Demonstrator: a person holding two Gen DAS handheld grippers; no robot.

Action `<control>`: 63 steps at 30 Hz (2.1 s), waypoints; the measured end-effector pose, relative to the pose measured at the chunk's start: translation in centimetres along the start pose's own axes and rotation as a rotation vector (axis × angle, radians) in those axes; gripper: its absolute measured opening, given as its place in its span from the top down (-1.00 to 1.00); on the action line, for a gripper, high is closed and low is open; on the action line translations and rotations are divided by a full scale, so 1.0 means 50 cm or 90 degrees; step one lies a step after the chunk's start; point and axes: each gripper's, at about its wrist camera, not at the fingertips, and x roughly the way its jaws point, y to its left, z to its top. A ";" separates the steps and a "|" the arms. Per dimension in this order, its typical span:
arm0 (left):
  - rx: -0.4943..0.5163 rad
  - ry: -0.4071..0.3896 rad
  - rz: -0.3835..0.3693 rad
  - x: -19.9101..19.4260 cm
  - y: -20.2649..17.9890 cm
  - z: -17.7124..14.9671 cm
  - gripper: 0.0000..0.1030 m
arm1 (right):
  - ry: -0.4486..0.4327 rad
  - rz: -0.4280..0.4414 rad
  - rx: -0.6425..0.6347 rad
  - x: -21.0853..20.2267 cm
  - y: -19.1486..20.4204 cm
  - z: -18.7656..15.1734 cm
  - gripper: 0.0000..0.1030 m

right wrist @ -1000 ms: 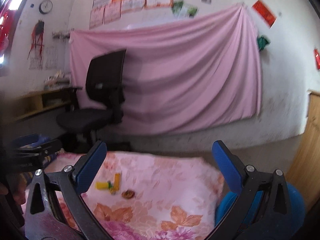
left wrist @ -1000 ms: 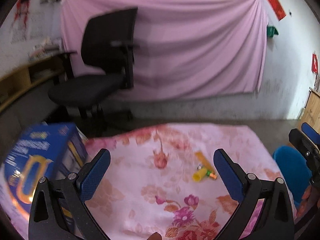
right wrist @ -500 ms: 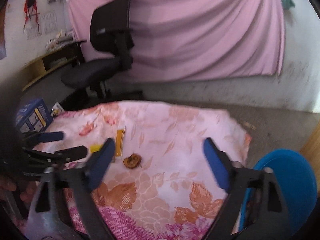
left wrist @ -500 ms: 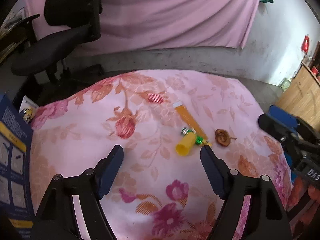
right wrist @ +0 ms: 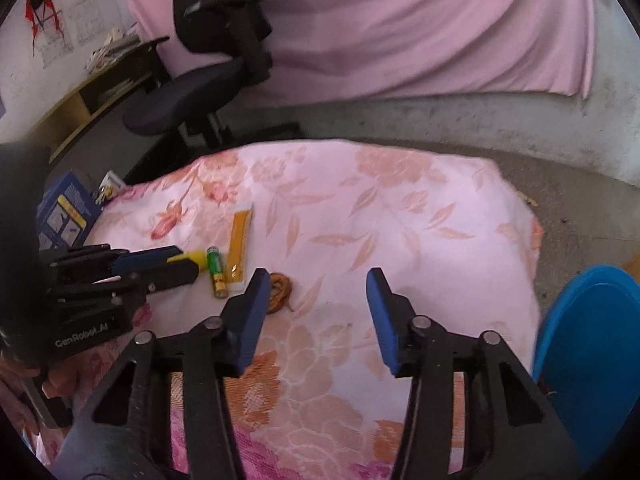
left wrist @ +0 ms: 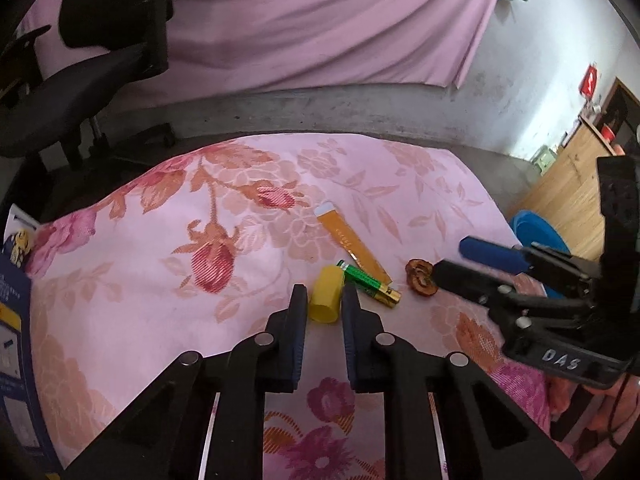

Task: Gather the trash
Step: 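Move both grippers back over the bed toward the yellow tubes and brown cap, then grasp the yellow cap with the left gripper while the right gripper grasps the brown cap, then carry the yellow and brown caps over the blue basin, open both grippers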

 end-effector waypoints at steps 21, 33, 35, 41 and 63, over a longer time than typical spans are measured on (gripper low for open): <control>-0.118 -0.118 0.000 -0.164 -0.004 -0.045 0.75 | 0.001 0.024 -0.033 -0.022 0.038 -0.014 0.30; -0.041 -0.374 -0.048 -0.376 -0.179 -0.001 0.75 | -0.333 -0.025 -0.047 -0.347 0.038 -0.049 0.30; -0.013 -0.402 -0.061 -0.401 -0.213 0.005 0.75 | -0.375 -0.038 -0.048 -0.387 0.042 -0.050 0.30; 0.066 -0.485 -0.093 -0.445 -0.319 -0.007 0.75 | -0.488 -0.106 -0.040 -0.510 0.028 -0.091 0.30; 0.221 -0.476 -0.157 -0.344 -0.589 -0.046 0.75 | -0.575 -0.288 0.065 -0.654 -0.140 -0.247 0.29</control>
